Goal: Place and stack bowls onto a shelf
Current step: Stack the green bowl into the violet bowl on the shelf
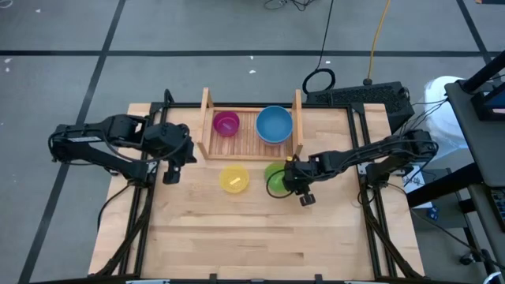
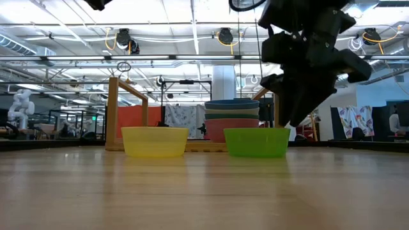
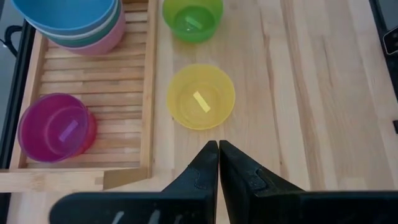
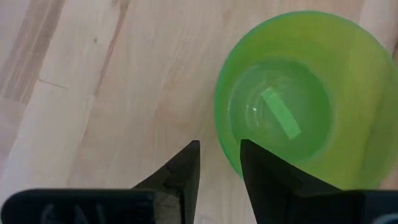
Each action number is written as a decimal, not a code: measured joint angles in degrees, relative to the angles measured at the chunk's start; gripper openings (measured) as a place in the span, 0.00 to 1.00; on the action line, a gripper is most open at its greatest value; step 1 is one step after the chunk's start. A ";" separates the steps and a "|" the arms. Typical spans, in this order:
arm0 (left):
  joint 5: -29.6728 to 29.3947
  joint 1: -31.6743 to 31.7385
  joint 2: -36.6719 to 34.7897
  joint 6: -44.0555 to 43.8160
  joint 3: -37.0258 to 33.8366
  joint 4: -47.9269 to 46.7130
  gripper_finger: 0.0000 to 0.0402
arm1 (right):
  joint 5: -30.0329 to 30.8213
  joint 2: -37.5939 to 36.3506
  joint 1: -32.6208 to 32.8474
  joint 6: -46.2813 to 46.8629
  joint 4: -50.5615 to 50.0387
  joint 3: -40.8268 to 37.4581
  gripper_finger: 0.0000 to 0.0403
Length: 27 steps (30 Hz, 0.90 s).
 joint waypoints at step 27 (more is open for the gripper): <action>-0.14 0.00 0.00 -2.27 0.00 -0.61 0.05 | -6.19 0.09 -1.28 5.61 19.34 -7.15 0.01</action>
